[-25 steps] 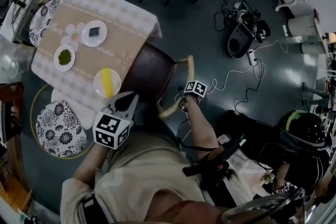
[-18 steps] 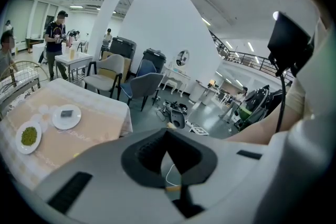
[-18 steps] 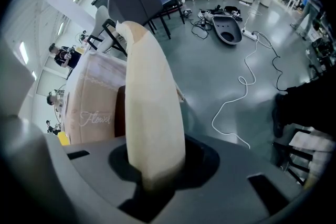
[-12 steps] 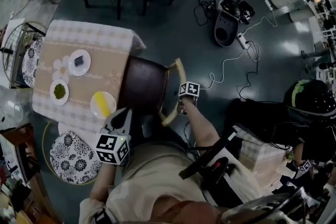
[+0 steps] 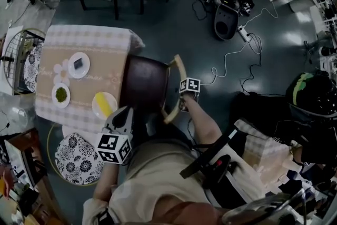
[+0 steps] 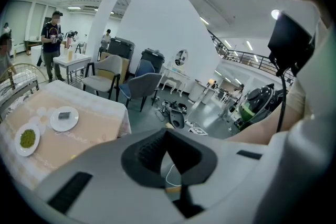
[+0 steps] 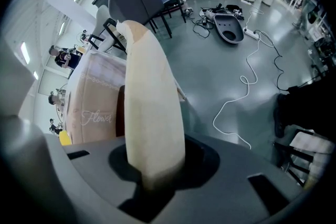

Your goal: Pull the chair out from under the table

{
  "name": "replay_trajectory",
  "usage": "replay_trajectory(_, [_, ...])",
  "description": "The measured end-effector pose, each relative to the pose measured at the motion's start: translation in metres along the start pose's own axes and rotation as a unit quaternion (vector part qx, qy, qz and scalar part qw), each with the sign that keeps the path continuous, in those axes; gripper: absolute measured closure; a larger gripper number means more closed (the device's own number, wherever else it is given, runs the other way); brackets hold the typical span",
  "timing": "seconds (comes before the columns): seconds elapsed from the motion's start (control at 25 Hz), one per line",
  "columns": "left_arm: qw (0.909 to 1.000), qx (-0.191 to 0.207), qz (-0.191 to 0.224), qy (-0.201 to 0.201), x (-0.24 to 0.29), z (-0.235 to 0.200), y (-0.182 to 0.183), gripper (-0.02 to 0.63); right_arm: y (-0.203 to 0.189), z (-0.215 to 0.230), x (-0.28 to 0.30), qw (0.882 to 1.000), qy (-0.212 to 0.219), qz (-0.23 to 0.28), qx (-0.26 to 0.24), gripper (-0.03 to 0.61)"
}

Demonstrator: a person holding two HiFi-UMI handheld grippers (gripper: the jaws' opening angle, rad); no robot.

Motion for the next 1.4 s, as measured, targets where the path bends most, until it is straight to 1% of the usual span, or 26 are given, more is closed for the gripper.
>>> replay_trajectory(0.28, [1.0, -0.001, 0.001, 0.002, 0.002, 0.001, 0.003, 0.607, 0.002, 0.001, -0.001, 1.0, 0.0, -0.004, -0.007, 0.476])
replay_trajectory(0.52, [1.0, -0.003, 0.0, 0.007, 0.004, 0.002, 0.004, 0.607, 0.008, 0.003, -0.004, 1.0, -0.008, -0.008, -0.025, 0.475])
replay_trajectory(1.0, [1.0, -0.002, -0.002, 0.0, 0.018, 0.006, 0.012, 0.607, 0.019, 0.024, -0.012, 1.0, -0.011, 0.001, -0.013, 0.474])
replay_trajectory(1.4, [1.0, 0.002, -0.001, -0.001, 0.025, 0.013, 0.018, 0.607, 0.024, 0.03, -0.015, 1.0, -0.011, 0.003, -0.012, 0.472])
Point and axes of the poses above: the fingertips, and each gripper's own axes: x forward along the fingers, z to its right, y out of its top, the point moved 5 cm from there along -x, backward along the fingers, and after that the axes turned 15 degrees about x, right-handed, at the moved point
